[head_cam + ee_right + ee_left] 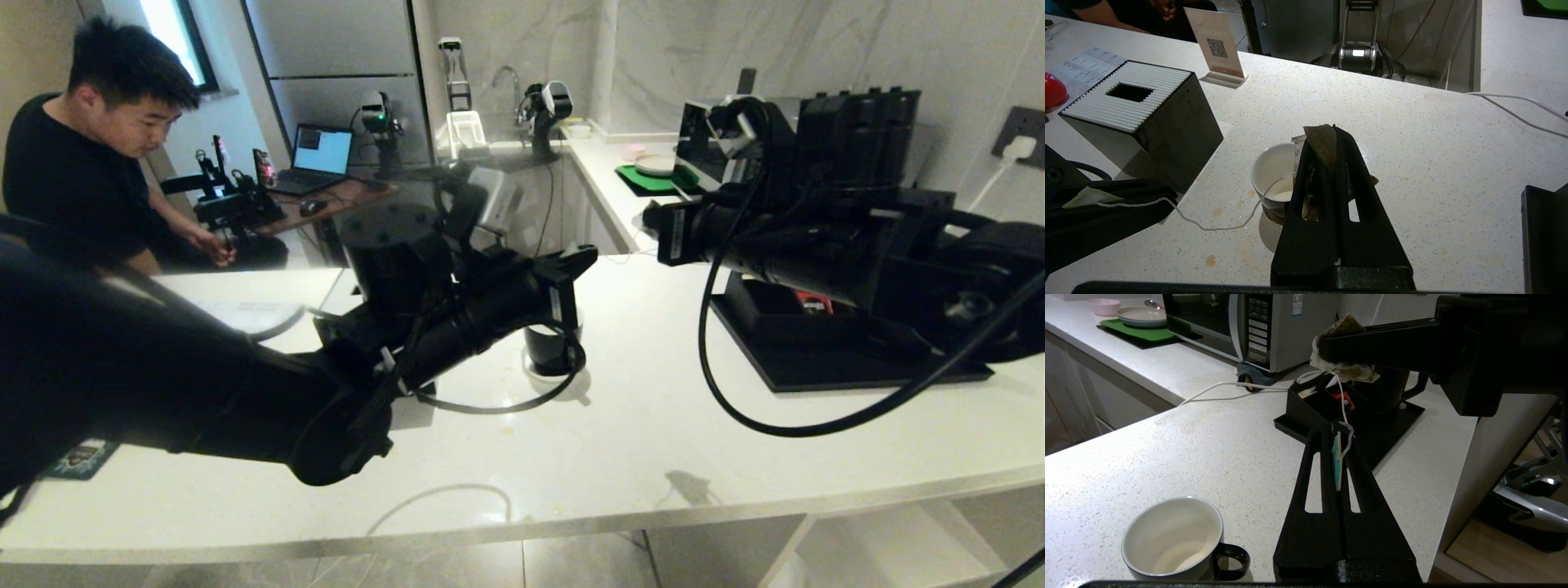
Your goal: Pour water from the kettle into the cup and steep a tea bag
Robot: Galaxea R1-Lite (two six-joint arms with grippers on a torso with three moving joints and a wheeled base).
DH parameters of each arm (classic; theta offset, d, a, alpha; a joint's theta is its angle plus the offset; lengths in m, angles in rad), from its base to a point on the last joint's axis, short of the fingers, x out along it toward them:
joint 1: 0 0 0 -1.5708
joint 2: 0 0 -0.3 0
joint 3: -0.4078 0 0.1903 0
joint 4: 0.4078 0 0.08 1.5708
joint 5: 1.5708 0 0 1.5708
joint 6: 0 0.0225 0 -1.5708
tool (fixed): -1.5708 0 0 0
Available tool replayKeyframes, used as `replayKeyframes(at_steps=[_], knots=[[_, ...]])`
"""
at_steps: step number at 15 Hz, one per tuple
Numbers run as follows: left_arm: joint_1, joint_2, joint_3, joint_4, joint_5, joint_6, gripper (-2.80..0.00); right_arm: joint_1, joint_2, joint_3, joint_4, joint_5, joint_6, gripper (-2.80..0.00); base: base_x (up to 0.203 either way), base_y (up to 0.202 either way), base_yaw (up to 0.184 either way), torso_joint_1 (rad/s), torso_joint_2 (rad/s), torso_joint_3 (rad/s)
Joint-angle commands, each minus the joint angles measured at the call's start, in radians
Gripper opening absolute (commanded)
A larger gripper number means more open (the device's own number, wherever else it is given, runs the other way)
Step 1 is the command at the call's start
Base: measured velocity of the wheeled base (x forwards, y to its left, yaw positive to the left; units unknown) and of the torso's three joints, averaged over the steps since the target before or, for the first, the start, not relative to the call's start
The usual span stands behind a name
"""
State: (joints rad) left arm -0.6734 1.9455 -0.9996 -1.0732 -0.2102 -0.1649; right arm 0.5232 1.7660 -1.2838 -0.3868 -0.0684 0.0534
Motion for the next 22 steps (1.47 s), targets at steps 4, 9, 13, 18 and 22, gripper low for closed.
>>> replayKeyframes(at_steps=[4, 9, 13, 18, 22], knots=[[0.000, 0.001, 0.001, -0.006, -0.001, -0.001, -2.80, 0.000, 0.000, 0.007, -0.007, -0.002, -0.004, 0.00, 0.000, 0.000, 0.000, 0.000, 0.00, 0.000], [0.000, 0.003, 0.001, -0.007, -0.001, -0.002, -2.80, -0.002, -0.007, 0.064, -0.096, -0.002, 0.000, 0.00, 0.000, 0.000, 0.000, 0.000, 0.00, 0.000], [0.000, 0.003, 0.001, -0.007, -0.001, -0.001, -2.80, -0.002, -0.040, 0.101, -0.112, -0.002, -0.003, 0.00, 0.000, 0.000, 0.000, 0.000, 0.00, 0.000], [0.001, 0.004, 0.001, -0.007, 0.000, -0.002, -2.80, 0.000, -0.083, 0.144, -0.112, -0.001, -0.003, 0.00, 0.000, 0.000, 0.000, 0.000, 0.00, 0.000], [0.002, 0.005, 0.001, -0.007, 0.011, -0.002, -2.80, 0.001, -0.127, 0.212, -0.113, -0.001, -0.003, 0.00, 0.000, 0.000, 0.000, 0.000, 0.00, 0.000]])
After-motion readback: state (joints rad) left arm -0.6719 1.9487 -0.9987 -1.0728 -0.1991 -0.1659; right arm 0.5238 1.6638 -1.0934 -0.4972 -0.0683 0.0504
